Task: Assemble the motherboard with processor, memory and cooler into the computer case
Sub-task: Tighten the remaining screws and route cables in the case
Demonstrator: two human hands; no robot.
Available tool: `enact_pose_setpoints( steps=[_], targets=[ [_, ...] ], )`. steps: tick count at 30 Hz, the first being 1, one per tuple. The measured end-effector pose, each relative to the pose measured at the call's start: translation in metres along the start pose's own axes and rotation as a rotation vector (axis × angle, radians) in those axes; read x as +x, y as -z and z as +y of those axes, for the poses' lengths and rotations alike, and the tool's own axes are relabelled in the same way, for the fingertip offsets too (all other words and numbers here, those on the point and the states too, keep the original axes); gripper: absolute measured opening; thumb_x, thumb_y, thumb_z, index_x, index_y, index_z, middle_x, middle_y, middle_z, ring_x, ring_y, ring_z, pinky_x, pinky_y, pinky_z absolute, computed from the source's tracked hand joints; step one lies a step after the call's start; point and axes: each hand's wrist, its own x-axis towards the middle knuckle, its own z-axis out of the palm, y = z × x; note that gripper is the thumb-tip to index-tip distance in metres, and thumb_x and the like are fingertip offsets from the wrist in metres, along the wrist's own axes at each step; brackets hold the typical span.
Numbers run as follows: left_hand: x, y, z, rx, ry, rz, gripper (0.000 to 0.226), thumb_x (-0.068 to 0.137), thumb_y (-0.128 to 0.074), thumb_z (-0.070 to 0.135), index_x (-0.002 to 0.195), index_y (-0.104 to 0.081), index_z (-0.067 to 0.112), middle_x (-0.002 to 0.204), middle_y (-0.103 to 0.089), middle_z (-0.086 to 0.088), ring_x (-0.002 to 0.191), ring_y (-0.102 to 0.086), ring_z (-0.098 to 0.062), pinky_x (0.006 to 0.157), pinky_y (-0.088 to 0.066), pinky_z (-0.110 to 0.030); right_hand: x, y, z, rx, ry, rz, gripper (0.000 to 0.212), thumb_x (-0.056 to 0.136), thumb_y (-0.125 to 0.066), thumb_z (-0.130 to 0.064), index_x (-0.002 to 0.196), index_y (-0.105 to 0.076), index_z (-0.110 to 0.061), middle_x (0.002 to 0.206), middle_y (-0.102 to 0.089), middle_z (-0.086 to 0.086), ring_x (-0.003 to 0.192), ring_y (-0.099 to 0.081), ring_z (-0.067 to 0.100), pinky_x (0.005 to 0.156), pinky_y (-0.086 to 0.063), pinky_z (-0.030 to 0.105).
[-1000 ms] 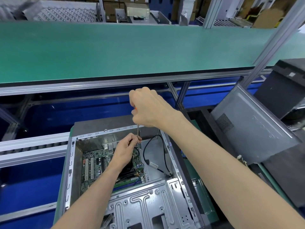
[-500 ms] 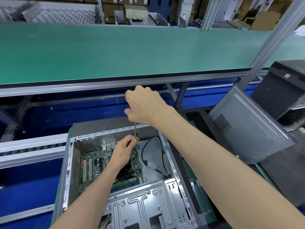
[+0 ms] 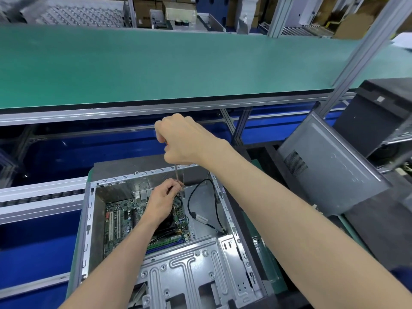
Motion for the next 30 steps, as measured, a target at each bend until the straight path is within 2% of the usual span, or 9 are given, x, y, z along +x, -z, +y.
enact_pose_setpoints(
  steps=[4,8,10,13,16,19,21,25,30],
  targets=[
    [-0.002,0.000,0.003,0.092,-0.011,0.010,0.025,0.101,-0.055,0.026,0.080,-0.064,0.036,0.099,-0.066,0.027,0.092,-0.058,0.006,0.076,-0.040,-0.014,-0.005,-0.013,0.000,-0.199,-0.112,0.197,0.044,0.095,-0.056,-0.020,0.066,-0.024,-0.017,0.068,-0.024,-0.003,0.063,-0.037,0.022,0.057,-0.030,0.034],
    [-0.002,-0.002,0.006,0.082,-0.014,0.019,0.023,0.101,-0.054,0.025,0.082,-0.064,0.031,0.100,-0.067,0.024,0.092,-0.059,0.003,0.076,-0.041,-0.016,-0.009,-0.005,0.009,-0.035,-0.082,0.083,0.014,0.082,-0.060,-0.017,0.086,-0.050,-0.009,0.084,-0.046,0.003,0.076,-0.047,0.028,0.061,-0.036,0.035],
    [-0.001,-0.002,0.005,0.074,-0.015,0.024,0.023,0.101,-0.054,0.024,0.081,-0.064,0.030,0.100,-0.067,0.023,0.093,-0.059,0.004,0.078,-0.042,-0.019,-0.010,-0.002,0.012,0.006,-0.062,0.022,0.020,0.075,-0.059,-0.012,0.094,-0.055,-0.008,0.095,-0.052,0.007,0.080,-0.049,0.030,0.063,-0.041,0.036],
    [-0.001,-0.002,0.004,0.081,-0.021,0.013,0.023,0.101,-0.054,0.025,0.080,-0.064,0.031,0.101,-0.066,0.024,0.093,-0.058,0.005,0.079,-0.041,-0.020,-0.010,-0.008,0.008,-0.060,-0.061,0.068,0.015,0.084,-0.060,-0.014,0.086,-0.045,-0.010,0.082,-0.044,0.003,0.068,-0.043,0.024,0.052,-0.032,0.032],
    [-0.001,-0.001,0.004,0.098,-0.017,0.006,0.024,0.101,-0.054,0.026,0.080,-0.064,0.032,0.101,-0.066,0.025,0.093,-0.058,0.006,0.079,-0.041,-0.020,-0.007,-0.010,0.005,-0.155,-0.104,0.148,0.039,0.091,-0.059,-0.022,0.068,-0.028,-0.016,0.070,-0.028,-0.002,0.056,-0.027,0.016,0.050,-0.017,0.030],
    [-0.001,-0.001,0.006,0.095,-0.012,0.017,0.024,0.101,-0.054,0.024,0.080,-0.064,0.031,0.099,-0.065,0.026,0.092,-0.058,0.005,0.078,-0.040,-0.019,-0.003,-0.003,0.005,0.002,-0.060,0.048,0.014,0.076,-0.061,-0.016,0.078,-0.048,-0.012,0.082,-0.047,0.004,0.064,-0.044,0.021,0.052,-0.035,0.032],
    [-0.001,-0.002,0.006,0.092,-0.016,0.019,0.024,0.101,-0.053,0.023,0.081,-0.064,0.031,0.099,-0.065,0.027,0.092,-0.058,0.005,0.076,-0.040,-0.018,-0.004,-0.002,0.007,0.051,-0.076,0.013,0.015,0.077,-0.060,-0.013,0.090,-0.055,-0.007,0.089,-0.054,0.006,0.078,-0.054,0.028,0.062,-0.047,0.038],
    [-0.002,-0.002,0.006,0.083,-0.010,0.011,0.023,0.101,-0.053,0.025,0.082,-0.064,0.030,0.099,-0.066,0.025,0.089,-0.059,0.003,0.073,-0.041,-0.015,-0.007,-0.010,0.013,-0.114,-0.175,0.163,0.032,0.097,-0.055,-0.027,0.076,-0.035,-0.014,0.070,-0.029,-0.003,0.060,-0.033,0.020,0.052,-0.022,0.031],
    [-0.001,-0.003,0.006,0.077,-0.008,0.024,0.022,0.101,-0.054,0.025,0.081,-0.064,0.031,0.098,-0.066,0.027,0.091,-0.058,0.007,0.075,-0.041,-0.017,-0.005,0.000,0.016,0.043,-0.079,-0.003,0.021,0.078,-0.062,-0.014,0.098,-0.056,-0.011,0.092,-0.052,0.003,0.083,-0.053,0.028,0.066,-0.045,0.038]
  ],
)
